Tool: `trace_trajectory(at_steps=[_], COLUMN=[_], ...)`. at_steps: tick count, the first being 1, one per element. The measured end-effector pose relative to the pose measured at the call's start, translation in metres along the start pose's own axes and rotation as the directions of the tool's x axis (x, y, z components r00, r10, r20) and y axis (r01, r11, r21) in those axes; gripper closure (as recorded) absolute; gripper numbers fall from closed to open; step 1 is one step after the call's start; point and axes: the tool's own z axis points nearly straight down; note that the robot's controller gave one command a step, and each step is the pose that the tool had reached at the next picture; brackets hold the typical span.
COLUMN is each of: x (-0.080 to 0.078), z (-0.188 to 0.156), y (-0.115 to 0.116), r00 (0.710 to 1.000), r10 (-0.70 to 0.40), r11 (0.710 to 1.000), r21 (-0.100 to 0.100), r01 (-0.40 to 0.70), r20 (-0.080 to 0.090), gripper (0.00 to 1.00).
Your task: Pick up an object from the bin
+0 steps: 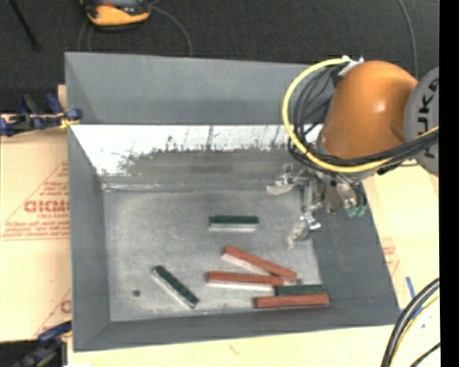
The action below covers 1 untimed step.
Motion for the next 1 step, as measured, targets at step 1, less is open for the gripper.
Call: trace_trajectory(at_steps=[1], x=[-0.0366], z=[0.1117], y=[0.0457], r00=[0.994], r10=[0.106], r11=[0.994], r21=[0.002], r01=[-0.106], r20=[0.01], gripper=[1.0])
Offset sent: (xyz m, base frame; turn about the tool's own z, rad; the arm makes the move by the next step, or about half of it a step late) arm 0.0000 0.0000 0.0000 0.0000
